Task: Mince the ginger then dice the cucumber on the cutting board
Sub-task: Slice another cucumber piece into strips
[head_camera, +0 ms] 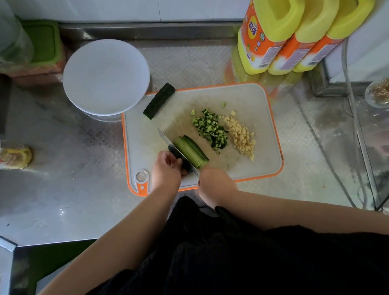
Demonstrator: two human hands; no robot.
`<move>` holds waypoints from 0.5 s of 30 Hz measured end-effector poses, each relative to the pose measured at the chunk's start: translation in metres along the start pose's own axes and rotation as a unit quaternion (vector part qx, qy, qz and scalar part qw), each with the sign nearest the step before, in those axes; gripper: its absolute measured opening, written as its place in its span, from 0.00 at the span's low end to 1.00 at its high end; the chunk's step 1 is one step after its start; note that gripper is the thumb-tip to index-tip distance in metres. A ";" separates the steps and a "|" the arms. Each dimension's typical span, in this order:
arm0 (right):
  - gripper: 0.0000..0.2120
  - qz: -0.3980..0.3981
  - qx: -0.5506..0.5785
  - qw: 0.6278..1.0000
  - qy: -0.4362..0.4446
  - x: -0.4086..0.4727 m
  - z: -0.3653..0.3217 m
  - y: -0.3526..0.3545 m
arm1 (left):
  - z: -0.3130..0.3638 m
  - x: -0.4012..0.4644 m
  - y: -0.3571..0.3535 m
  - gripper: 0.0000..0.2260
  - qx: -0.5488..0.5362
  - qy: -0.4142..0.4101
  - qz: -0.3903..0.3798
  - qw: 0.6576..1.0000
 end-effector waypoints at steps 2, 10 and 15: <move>0.12 0.000 0.008 1.000 0.005 0.003 -0.002 0.001 | 0.002 -0.001 0.000 0.10 0.002 -0.005 -0.001 1.000; 0.23 0.013 0.038 0.998 0.057 -0.004 0.005 0.004 | 0.004 -0.003 0.002 0.09 0.021 -0.017 -0.004 1.000; 0.22 0.003 0.024 0.995 0.098 -0.006 0.002 0.005 | 0.004 -0.004 0.003 0.07 0.021 -0.012 -0.003 1.000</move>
Point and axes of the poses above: each hand's wrist, its own x-axis towards the middle knuckle, its own y-axis out of the back of the hand, z = x × y, the point moved 2 cm from there along x, towards the middle knuckle, and after that the axes turned 10 degrees about -y, right-handed, at the moved point
